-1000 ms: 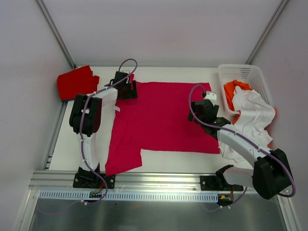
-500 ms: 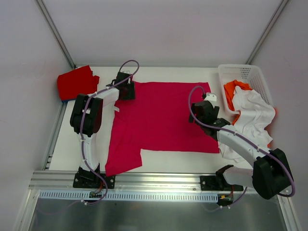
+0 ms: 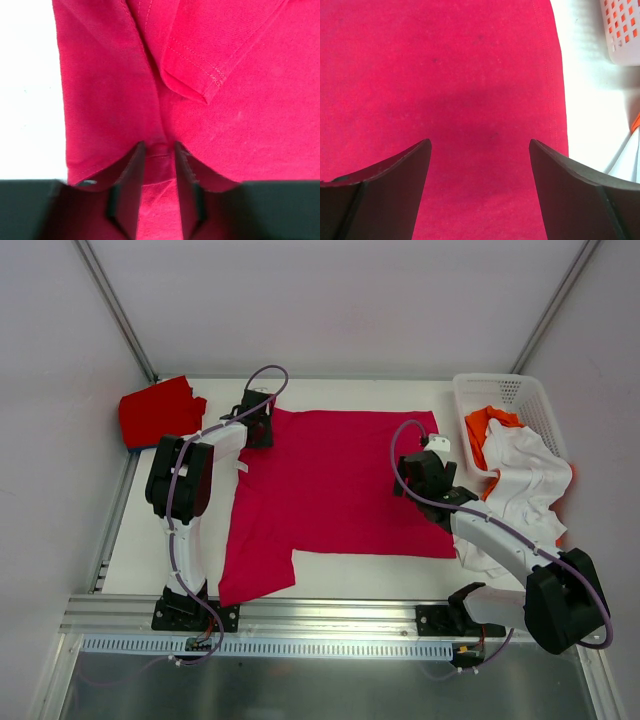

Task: Fold and stack the t-shirts
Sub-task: Flatten the tshirt out

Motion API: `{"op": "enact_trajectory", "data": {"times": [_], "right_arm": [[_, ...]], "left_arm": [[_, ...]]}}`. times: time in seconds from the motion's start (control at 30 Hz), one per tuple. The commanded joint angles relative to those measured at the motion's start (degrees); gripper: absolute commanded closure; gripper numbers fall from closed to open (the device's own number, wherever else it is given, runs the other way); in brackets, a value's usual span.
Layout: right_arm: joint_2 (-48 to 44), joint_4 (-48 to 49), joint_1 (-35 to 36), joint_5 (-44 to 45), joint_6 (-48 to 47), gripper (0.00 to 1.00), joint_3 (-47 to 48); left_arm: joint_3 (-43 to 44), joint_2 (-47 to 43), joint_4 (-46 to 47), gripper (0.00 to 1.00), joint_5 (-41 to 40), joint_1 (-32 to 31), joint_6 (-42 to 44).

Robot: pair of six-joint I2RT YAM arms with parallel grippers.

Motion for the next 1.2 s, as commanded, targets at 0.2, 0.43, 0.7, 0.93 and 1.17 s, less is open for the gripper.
{"op": "enact_trajectory", "data": {"times": [0.2,0.43,0.7,0.93,1.17], "right_arm": [[-0.5,1.6,0.0,1.6,-0.3,0.17,-1.0],[-0.4,1.7,0.0,1.6,-0.4,0.17,-1.4],[0.3,2.5,0.1,0.8,-0.4,0.17,-1.3],[1.0,2.8,0.0,0.8,-1.3,0.17,-0.7],[1.0,3.0,-0.3,0.4,-1.8,0.17,-0.6]], "left_arm": [[1.8,-0.7,-1.5,1.0,-1.8,-0.1,-0.6],[2.2,-1.1,-2.2,1.0,-1.9,-0.1,-0.6],[4.6,-2.9,-5.4,1.0,-5.9,0.0,2.7],[5.8,-4.4,-8.0,1.0,-11.7,0.8,5.6],[4.9,-6.6,-9.3,1.0,-12.0,5.0,6.5]]}}
